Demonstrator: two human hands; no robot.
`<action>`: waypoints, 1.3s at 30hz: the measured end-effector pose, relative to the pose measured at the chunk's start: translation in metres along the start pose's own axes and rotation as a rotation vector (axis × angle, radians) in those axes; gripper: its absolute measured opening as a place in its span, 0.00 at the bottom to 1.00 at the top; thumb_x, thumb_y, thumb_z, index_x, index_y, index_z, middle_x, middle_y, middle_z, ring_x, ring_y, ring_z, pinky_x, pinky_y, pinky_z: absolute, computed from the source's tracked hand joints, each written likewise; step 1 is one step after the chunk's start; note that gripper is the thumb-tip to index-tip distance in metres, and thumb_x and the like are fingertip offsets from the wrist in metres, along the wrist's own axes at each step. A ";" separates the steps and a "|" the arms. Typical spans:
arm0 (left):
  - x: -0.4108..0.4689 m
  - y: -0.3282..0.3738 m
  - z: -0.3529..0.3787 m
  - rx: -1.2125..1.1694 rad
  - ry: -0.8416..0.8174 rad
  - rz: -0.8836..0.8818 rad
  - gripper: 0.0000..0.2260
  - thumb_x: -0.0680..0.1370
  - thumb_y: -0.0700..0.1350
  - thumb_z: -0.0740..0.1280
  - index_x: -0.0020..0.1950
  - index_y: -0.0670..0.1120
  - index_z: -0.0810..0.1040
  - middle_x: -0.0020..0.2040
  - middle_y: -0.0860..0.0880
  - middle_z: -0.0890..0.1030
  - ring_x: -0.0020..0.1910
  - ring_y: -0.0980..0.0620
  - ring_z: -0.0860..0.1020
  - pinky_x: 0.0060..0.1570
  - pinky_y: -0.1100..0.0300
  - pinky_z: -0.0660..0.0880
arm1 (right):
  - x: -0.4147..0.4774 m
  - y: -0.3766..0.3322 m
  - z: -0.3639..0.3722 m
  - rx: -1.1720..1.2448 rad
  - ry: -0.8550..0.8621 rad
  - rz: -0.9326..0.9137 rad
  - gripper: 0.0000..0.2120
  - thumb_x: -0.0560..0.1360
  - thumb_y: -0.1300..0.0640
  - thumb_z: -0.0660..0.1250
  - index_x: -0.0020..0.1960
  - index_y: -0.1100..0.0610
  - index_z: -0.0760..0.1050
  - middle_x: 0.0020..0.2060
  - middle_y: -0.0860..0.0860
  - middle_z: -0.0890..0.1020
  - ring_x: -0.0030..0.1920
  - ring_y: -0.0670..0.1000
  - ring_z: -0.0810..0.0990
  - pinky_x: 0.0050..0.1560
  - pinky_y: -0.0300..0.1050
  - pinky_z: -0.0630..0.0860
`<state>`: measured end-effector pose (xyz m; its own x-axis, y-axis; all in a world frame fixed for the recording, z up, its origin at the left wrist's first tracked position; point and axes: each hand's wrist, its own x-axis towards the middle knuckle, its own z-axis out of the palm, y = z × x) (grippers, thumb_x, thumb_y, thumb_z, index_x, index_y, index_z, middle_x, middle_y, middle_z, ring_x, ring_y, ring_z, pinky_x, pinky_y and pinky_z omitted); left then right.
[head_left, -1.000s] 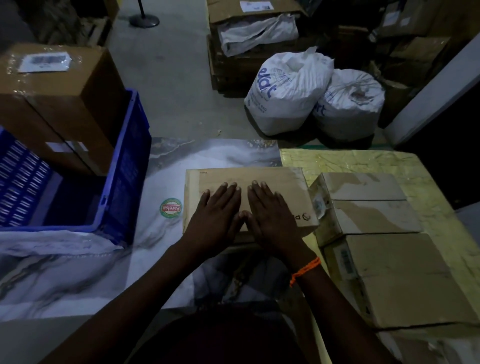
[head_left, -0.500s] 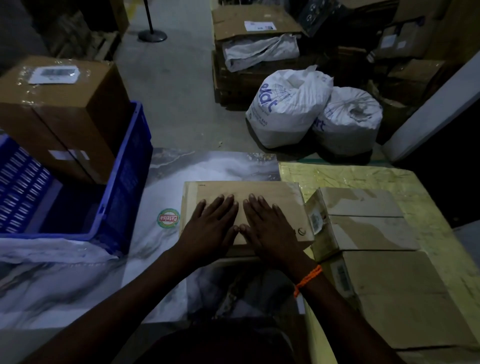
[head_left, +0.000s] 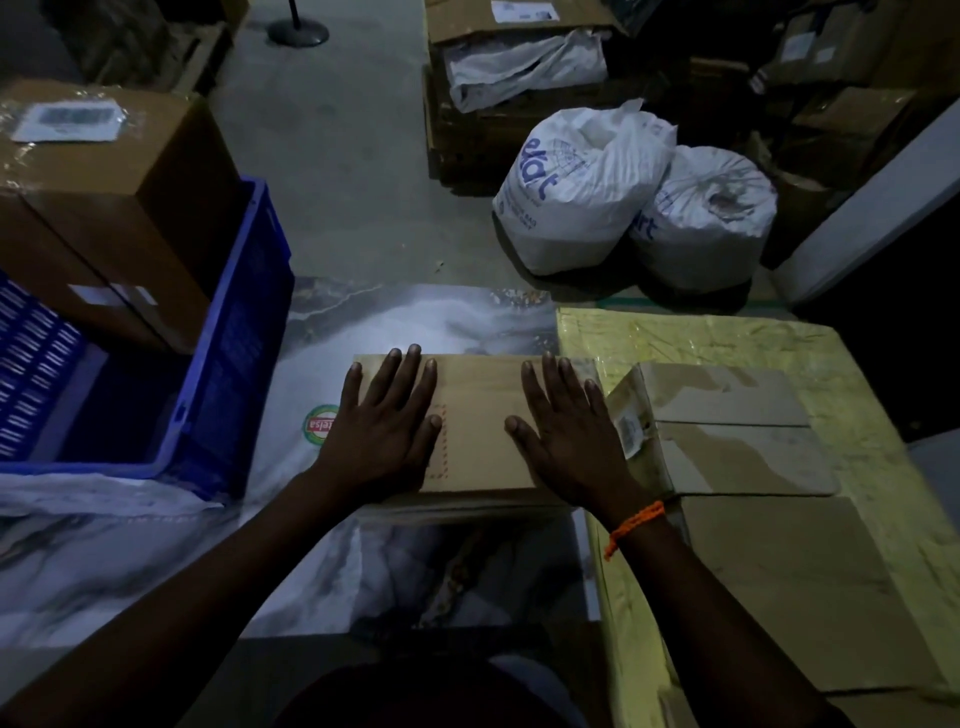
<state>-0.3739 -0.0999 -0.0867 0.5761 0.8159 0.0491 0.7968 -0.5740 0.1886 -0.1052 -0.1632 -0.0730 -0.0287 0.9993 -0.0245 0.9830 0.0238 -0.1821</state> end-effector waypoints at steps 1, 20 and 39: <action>0.000 0.000 0.000 -0.004 0.000 -0.001 0.32 0.84 0.61 0.40 0.84 0.47 0.54 0.84 0.44 0.50 0.83 0.44 0.50 0.77 0.32 0.50 | 0.001 0.001 0.000 0.003 0.003 -0.007 0.38 0.78 0.28 0.33 0.82 0.46 0.40 0.84 0.51 0.44 0.83 0.52 0.40 0.81 0.56 0.41; 0.015 -0.014 -0.032 -0.969 0.223 -0.562 0.28 0.75 0.68 0.68 0.62 0.47 0.74 0.51 0.50 0.85 0.47 0.54 0.85 0.41 0.58 0.82 | 0.034 0.010 -0.053 0.914 0.290 0.669 0.29 0.76 0.39 0.73 0.67 0.58 0.75 0.57 0.54 0.81 0.58 0.56 0.80 0.52 0.44 0.72; -0.072 -0.021 0.012 -0.821 0.150 -0.555 0.41 0.65 0.55 0.81 0.74 0.46 0.72 0.62 0.48 0.70 0.63 0.49 0.71 0.62 0.56 0.71 | -0.059 0.002 0.075 0.960 0.229 0.778 0.44 0.59 0.26 0.77 0.65 0.52 0.79 0.55 0.56 0.83 0.53 0.56 0.85 0.53 0.60 0.84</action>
<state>-0.4301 -0.1471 -0.1056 0.0865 0.9866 -0.1385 0.5406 0.0702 0.8383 -0.1148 -0.2240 -0.1457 0.6253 0.7232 -0.2932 0.1941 -0.5080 -0.8392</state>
